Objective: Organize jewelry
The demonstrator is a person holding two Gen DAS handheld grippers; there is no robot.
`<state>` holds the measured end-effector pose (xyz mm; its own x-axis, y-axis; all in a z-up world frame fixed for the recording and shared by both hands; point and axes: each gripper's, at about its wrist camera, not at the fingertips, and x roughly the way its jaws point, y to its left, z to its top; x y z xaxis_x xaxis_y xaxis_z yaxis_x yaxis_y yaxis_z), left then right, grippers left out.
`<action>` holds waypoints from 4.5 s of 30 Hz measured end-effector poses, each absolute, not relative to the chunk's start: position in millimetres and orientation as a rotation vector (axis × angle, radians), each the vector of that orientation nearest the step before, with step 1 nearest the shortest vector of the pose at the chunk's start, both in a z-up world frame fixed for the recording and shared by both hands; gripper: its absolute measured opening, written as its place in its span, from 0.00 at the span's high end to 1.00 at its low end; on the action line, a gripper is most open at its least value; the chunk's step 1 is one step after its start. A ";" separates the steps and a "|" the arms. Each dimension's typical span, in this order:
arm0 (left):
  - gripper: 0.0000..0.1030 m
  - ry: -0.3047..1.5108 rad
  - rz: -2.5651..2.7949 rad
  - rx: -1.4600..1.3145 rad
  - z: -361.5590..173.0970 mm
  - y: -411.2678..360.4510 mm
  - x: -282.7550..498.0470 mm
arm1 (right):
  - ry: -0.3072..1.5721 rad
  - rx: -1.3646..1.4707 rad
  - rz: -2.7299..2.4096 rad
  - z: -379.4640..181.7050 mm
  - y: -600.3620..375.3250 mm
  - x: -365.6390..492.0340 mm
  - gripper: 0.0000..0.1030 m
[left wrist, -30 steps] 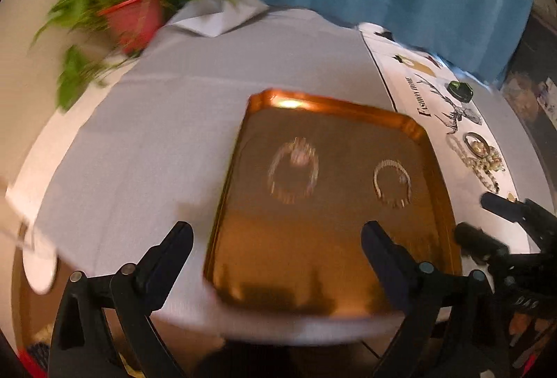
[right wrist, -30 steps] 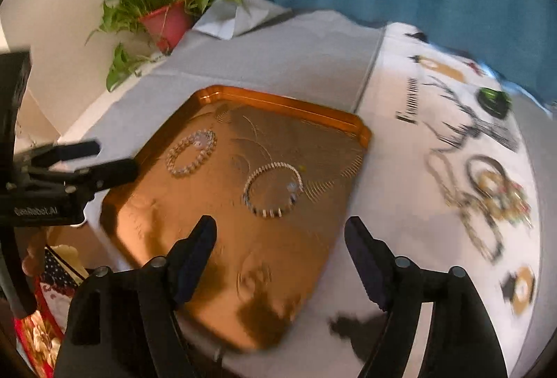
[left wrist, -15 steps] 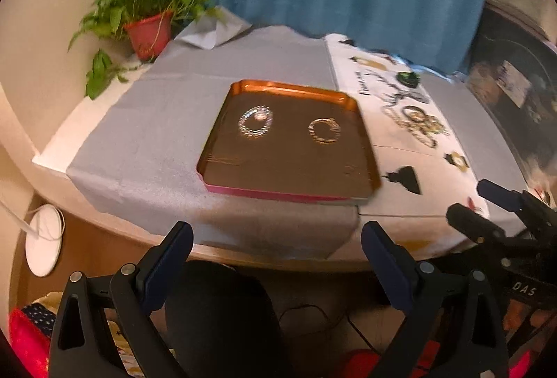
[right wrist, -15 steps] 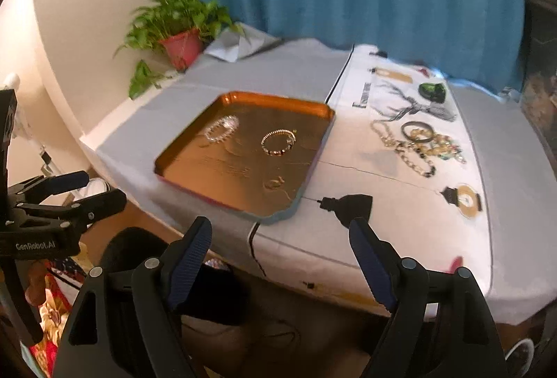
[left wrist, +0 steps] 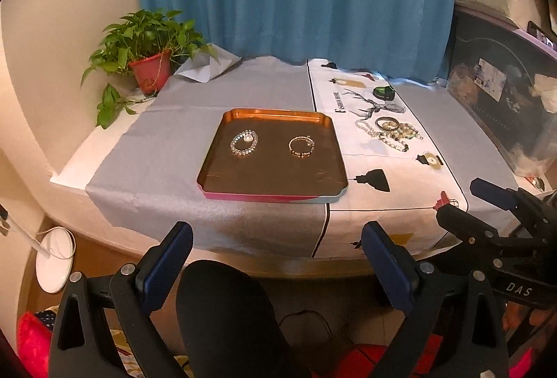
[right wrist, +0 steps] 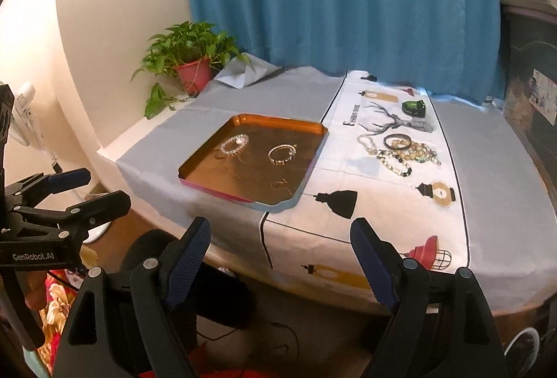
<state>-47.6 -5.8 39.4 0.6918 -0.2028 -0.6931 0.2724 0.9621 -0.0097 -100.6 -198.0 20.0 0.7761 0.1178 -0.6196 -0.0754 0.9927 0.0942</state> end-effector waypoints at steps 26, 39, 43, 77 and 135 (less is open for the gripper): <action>0.06 0.796 -0.283 0.133 31.2 -29.6 -28.6 | 0.685 0.113 0.059 10.5 -229.3 -93.9 0.19; 0.06 0.836 -0.369 0.208 28.0 -104.4 55.3 | 0.712 0.163 -0.066 -8.7 -292.9 -58.5 0.19; 0.04 0.870 -0.421 0.239 23.3 -144.8 100.8 | 0.735 0.162 -0.135 -21.0 -326.9 -29.5 0.19; 0.00 1.169 -0.563 0.411 -126.4 -289.9 320.3 | 0.898 0.089 -0.238 -121.7 -413.7 154.0 0.12; 0.58 1.121 -0.706 0.386 -69.2 -244.6 143.4 | 0.728 0.255 -0.135 -41.9 -408.3 22.5 0.92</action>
